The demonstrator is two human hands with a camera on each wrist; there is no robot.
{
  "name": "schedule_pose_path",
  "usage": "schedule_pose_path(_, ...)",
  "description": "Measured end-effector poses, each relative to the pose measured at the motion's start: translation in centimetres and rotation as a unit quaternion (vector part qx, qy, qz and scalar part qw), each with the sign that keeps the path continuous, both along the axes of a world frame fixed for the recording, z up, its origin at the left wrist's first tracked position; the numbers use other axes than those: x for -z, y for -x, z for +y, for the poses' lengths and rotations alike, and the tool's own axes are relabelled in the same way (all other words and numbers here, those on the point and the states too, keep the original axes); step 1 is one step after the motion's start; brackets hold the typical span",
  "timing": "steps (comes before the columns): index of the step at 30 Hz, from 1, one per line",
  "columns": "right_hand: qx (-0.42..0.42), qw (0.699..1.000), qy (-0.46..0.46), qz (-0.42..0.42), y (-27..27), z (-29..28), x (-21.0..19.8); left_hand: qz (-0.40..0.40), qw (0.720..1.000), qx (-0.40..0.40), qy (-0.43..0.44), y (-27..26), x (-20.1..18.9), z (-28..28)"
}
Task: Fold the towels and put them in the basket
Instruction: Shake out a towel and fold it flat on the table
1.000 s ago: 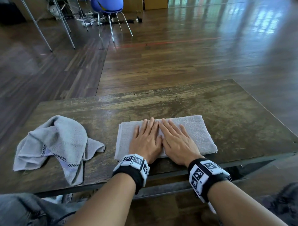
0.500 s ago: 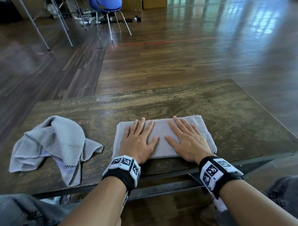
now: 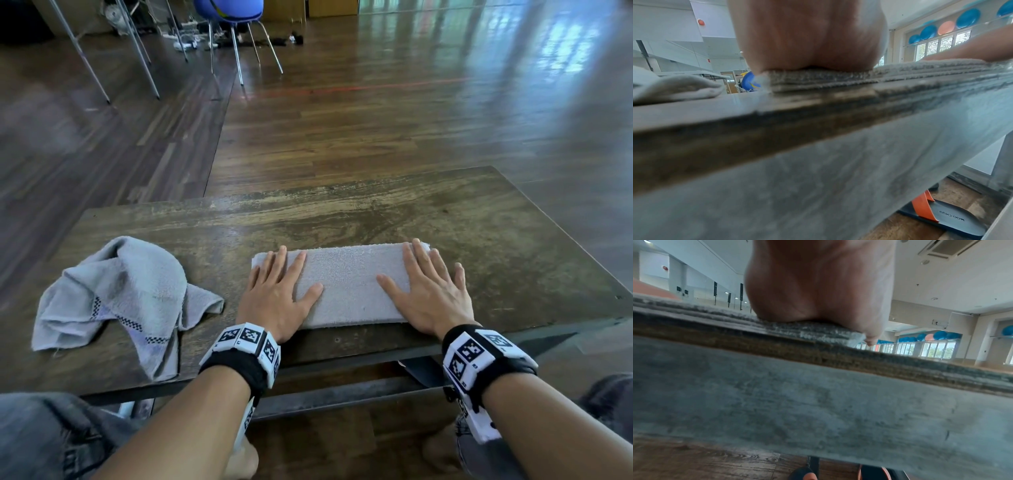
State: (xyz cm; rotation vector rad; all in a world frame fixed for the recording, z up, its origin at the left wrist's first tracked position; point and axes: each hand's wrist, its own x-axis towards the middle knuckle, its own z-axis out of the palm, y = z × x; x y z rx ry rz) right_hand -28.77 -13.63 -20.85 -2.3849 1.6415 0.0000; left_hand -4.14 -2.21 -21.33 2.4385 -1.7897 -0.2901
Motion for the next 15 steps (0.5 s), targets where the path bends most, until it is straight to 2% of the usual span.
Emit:
schedule_pose_path(3, 0.013, 1.0, 0.007, 0.027, -0.6, 0.4, -0.5, -0.007, 1.0, -0.01, -0.012, 0.2, -0.1, 0.0)
schedule_pose_path(5, 0.002, 0.997, 0.068, 0.035, -1.2, 0.9, -1.4, -0.009, 1.0, -0.025, -0.017, 0.4, -0.2, -0.1)
schedule_pose_path(8, -0.106, 0.978, 0.18, -0.016, -2.2, 2.7, -2.4, 0.006, 0.999, -0.045, -0.031, 0.6, -0.5, -0.4)
schedule_pose_path(10, -0.182, 0.971, 0.148, -0.045, -2.9, 4.5, -2.4, 0.015, 0.997, -0.066, -0.036, 1.0, -0.7, -0.5)
schedule_pose_path(11, -0.19, 0.973, 0.12, -0.046, -3.2, 5.1, -2.5, 0.016, 0.996, -0.079, -0.037, 1.2, -0.9, -0.5)
schedule_pose_path(15, -0.148, 0.981, 0.096, -0.075, -3.5, 4.0, -2.9, -0.015, 0.992, -0.121, -0.043, 2.1, -2.5, -0.6)
